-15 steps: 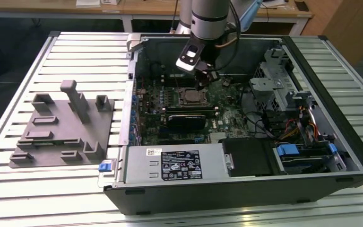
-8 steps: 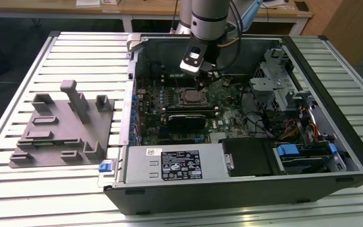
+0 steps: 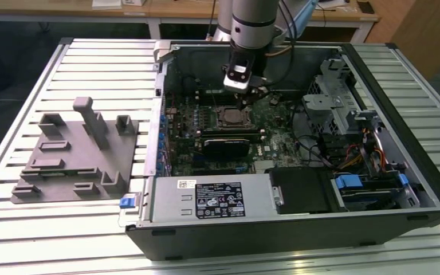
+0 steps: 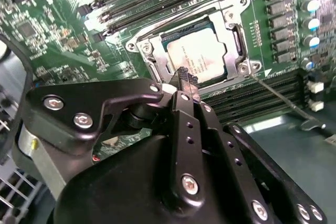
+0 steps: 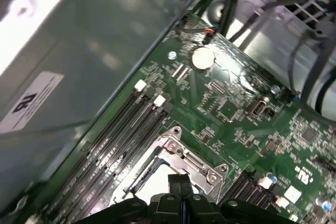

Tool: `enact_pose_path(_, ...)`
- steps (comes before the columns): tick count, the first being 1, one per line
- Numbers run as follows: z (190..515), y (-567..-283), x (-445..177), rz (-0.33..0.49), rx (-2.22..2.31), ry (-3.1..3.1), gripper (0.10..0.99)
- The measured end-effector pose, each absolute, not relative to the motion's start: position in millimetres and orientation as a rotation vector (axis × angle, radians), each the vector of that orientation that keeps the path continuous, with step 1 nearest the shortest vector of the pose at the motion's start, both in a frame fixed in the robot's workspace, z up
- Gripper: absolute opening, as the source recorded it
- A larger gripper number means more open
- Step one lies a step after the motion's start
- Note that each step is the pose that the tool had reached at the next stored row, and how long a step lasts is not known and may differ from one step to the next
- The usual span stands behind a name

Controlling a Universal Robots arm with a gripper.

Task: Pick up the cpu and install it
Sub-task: 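Close the cpu cover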

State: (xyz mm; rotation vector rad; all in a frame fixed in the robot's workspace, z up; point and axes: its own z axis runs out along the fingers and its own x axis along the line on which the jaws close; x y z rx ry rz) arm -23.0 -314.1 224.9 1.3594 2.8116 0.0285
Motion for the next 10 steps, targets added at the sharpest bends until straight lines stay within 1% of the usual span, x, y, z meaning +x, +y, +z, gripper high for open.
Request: enact_pose_path(10, 224.1, -314.1, -23.1, 0.031, 1.099, 2.925, 0.106)
